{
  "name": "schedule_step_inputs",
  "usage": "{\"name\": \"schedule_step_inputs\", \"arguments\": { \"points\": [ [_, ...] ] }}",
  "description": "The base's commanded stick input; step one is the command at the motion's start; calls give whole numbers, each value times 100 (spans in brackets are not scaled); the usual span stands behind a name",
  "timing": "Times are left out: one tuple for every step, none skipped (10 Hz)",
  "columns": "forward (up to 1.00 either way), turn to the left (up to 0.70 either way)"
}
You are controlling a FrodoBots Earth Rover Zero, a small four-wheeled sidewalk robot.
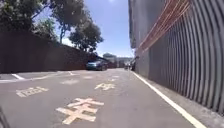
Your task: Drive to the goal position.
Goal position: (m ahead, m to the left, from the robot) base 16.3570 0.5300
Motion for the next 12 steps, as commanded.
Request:
{"name": "schedule_step_inputs", "arguments": {
  "points": [
    [45, 0],
    [45, 0],
    [45, 0],
    [45, 0],
    [45, -21],
    [45, -27],
    [45, -27],
    [45, -27],
    [45, -27],
    [45, -27],
    [45, -27],
    [45, -26]
  ]
}}
